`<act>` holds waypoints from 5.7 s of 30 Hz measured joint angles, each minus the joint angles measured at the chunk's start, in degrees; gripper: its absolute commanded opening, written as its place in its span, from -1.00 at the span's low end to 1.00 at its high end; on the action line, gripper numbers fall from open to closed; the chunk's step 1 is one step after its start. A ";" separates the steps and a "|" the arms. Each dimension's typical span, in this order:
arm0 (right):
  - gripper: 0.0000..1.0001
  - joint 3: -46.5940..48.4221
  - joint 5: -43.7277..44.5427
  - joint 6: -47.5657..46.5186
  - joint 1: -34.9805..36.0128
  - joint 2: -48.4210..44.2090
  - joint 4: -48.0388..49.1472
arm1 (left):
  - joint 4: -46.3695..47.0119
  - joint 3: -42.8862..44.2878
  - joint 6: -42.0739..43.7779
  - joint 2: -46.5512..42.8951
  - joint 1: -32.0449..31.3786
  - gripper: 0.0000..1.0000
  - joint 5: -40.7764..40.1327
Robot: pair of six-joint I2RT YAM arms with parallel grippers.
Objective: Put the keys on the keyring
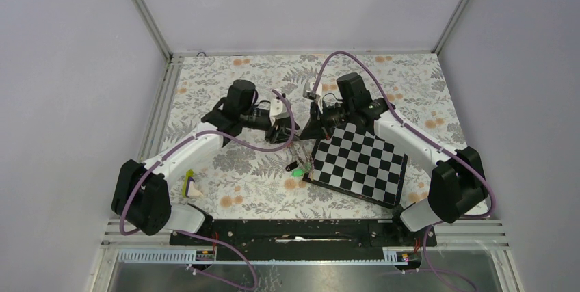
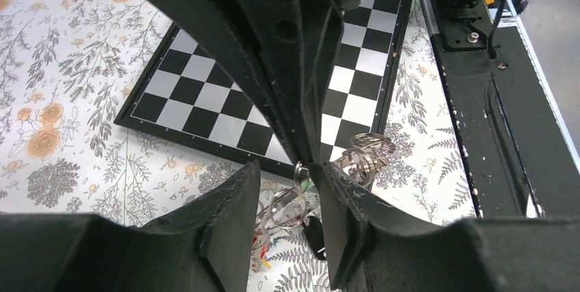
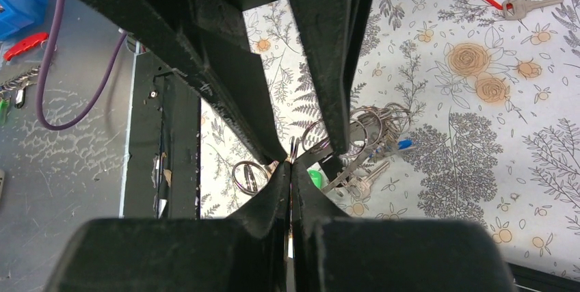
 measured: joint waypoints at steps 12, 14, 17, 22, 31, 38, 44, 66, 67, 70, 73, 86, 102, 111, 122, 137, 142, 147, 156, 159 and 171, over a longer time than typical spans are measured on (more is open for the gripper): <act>-1.00 0.00 0.46 1.31 -0.20 0.31 0.46 | -0.87 -1.07 3.26 0.00 -1.97 -0.06 -1.86; -1.00 0.00 0.61 1.53 -0.20 0.31 0.68 | -1.81 -1.05 4.37 -0.02 -2.49 -0.06 -2.45; -1.00 0.00 0.74 1.68 -0.20 0.31 0.92 | -2.64 -0.96 5.49 -0.04 -2.75 -0.05 -4.00; -1.00 -0.28 0.74 1.05 -0.20 0.31 1.49 | -5.40 0.48 6.14 -0.04 -2.16 -0.05 -5.51; -1.00 -1.14 0.70 -0.13 -0.26 0.26 1.49 | -8.39 1.77 6.12 -0.59 1.60 -0.15 -1.84; -1.00 -1.14 0.33 -0.31 -0.31 0.26 1.46 | -8.90 2.16 5.05 -0.46 2.51 -0.35 2.93; -1.00 -1.14 0.24 -0.28 -0.31 0.22 1.49 | -8.83 3.10 4.48 0.46 2.49 -0.37 5.38; -1.00 -1.14 -1.27 -0.04 -0.31 0.20 1.49 | -8.87 3.17 4.46 4.04 1.57 -0.67 5.75; -1.00 -1.14 -1.27 -0.04 -0.31 0.20 1.49 | -8.87 3.17 4.48 4.09 1.53 -0.77 5.77; -1.00 -1.14 -1.22 -0.07 -0.31 0.20 1.51 | -8.92 3.17 4.55 4.17 1.42 -1.00 5.81; -0.93 -1.14 -1.20 -0.13 -0.31 0.20 1.53 | -8.85 3.17 4.13 4.26 1.44 -1.00 5.79; -0.03 -1.14 2.10 -0.66 -0.33 -2.27 2.82 | -23.06 12.90 5.70 4.26 -2.32 -1.00 -8.26; -0.35 -1.14 1.64 0.76 -0.35 -2.73 4.72 | -28.89 16.35 3.54 4.26 -4.55 -1.00 -10.62; -0.38 -1.77 -0.17 1.88 -0.35 -2.73 6.21 | -28.89 16.35 3.17 4.26 -4.66 -1.00 -10.58; -0.57 -2.56 -1.20 2.01 -0.35 -2.64 6.23 | -28.89 16.35 3.19 4.28 -4.66 -1.00 -10.56; -1.00 -2.51 -1.95 3.78 -0.37 -2.03 6.49 | -28.59 16.35 2.45 4.61 -3.74 -0.47 -9.07; -1.00 -1.46 -2.19 7.13 -0.59 -2.03 6.91 | -23.02 14.82 -1.73 4.20 1.11 -0.15 -2.14; -1.00 -0.17 -2.82 13.40 -1.03 -2.03 11.61 | -13.40 9.38 -9.14 2.19 4.87 -0.12 3.34; -1.00 -0.39 -4.39 24.72 -1.51 -1.33 21.03 | 0.83 3.80 -20.68 -0.28 5.49 -0.39 7.87; -1.00 -1.22 -4.44 26.67 -1.66 -1.33 23.41 | 3.30 2.93 -22.91 -0.55 5.75 -0.54 8.44; -1.00 -1.95 -5.73 28.04 -1.88 -1.33 26.01 | 5.68 2.71 -25.53 -0.59 6.71 -0.62 10.78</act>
